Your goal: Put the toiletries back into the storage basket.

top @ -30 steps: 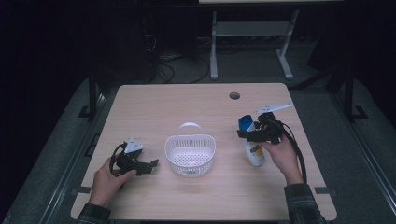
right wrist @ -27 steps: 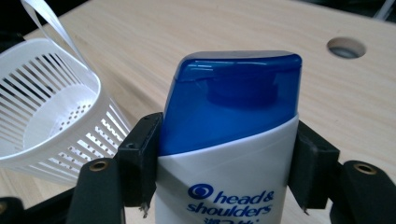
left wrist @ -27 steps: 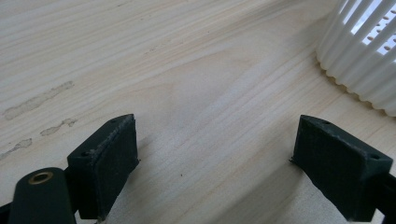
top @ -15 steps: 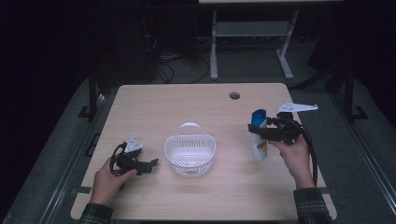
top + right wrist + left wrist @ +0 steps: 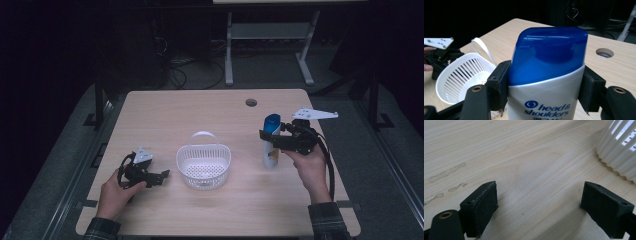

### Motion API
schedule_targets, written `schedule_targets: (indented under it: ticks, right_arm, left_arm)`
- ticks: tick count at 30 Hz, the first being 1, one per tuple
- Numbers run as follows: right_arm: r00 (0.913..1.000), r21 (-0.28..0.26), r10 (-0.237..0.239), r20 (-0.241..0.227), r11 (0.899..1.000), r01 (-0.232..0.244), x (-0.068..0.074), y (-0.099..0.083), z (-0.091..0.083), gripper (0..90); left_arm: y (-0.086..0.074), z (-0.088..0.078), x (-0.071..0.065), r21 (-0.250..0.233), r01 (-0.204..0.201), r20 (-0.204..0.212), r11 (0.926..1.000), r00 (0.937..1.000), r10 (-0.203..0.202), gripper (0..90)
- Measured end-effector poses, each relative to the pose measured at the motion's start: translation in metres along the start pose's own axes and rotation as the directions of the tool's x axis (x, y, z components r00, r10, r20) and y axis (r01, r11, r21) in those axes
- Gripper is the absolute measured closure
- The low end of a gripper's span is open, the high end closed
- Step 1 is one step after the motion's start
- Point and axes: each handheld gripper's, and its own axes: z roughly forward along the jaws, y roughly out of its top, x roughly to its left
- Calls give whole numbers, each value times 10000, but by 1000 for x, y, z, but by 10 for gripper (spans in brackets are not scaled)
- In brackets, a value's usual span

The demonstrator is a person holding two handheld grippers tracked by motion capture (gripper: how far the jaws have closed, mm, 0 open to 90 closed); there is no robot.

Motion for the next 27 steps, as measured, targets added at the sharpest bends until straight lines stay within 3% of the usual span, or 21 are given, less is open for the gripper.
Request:
schedule_targets:
  ticks: [27]
  right_arm:
    - [9950, -989, -637, -770, 9935, 559, 49, 27, -6, 356]
  left_arm:
    - [0, 0, 0, 20, -38, -12, 10000, 10000, 38, 129]
